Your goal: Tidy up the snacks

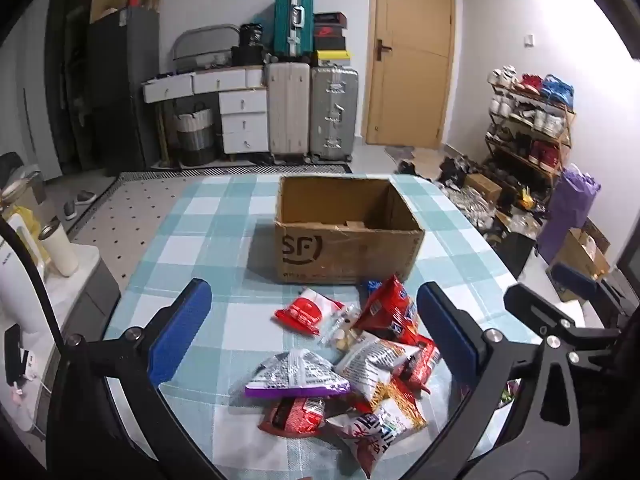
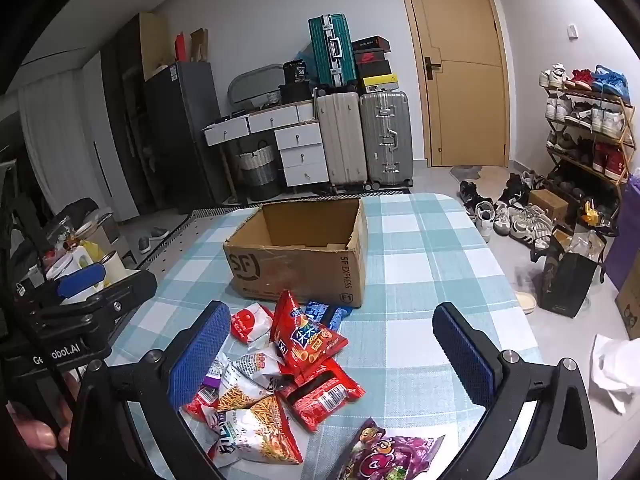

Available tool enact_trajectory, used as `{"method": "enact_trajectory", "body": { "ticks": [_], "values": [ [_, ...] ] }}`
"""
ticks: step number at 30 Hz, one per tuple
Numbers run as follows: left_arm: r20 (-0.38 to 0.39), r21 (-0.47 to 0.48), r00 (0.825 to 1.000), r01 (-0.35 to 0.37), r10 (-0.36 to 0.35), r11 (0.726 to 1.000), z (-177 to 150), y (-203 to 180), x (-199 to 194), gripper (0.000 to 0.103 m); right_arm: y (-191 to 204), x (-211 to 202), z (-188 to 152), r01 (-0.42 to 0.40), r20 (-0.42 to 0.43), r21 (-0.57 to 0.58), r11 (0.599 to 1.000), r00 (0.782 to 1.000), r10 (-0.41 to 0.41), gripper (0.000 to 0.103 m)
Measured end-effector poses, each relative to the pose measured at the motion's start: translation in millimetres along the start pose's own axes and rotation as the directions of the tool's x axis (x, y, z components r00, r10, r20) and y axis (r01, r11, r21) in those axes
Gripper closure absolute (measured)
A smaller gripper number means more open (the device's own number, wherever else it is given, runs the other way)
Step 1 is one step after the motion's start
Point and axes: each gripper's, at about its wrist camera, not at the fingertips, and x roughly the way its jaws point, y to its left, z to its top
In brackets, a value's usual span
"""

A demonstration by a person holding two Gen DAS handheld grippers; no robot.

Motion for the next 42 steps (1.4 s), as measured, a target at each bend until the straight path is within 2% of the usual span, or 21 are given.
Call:
{"method": "enact_trajectory", "body": {
  "ticks": [5, 7, 13, 15, 42],
  "values": [
    [0.032, 0.051, 0.998, -0.05, 0.048, 0.997, -5.6, -14.6, -6.6, 0.001, 1.8, 0.2, -0.4, 0.002, 0.0, -0.007, 1.0, 1.0, -0.002, 0.0],
    [0.001, 0.015, 1.0, -0.018, 0.018, 1.0, -3.4, -3.2, -0.5, 0.001, 1.7, 0.5, -0.7, 0.001, -0.001, -0.005, 1.0, 1.0, -0.001, 0.0],
    [-0.004, -0.003, 1.0, -0.015, 0.015, 1.0, -4.9, 0.4, 3.1, 0.001, -3.1, 1.5, 0.2, -0.001, -0.002, 0.011, 1.0, 1.0, 0.001, 0.0],
    [0.0, -0.005, 1.0, -0.012, 0.012, 1.0, -4.9, 1.0, 3.8, 0.001, 6.1, 3.3, -5.8, -0.005, -0.007, -0.005, 1.0, 1.0, 0.005, 0.0],
    [0.008, -0.005, 1.0, 0.001, -0.001, 1.0, -3.2, -0.4, -3.9, 0.001, 1.1, -0.6, -4.8, -0.009, -0.002, 0.001, 1.0, 1.0, 0.009, 0.0]
  ]
}}
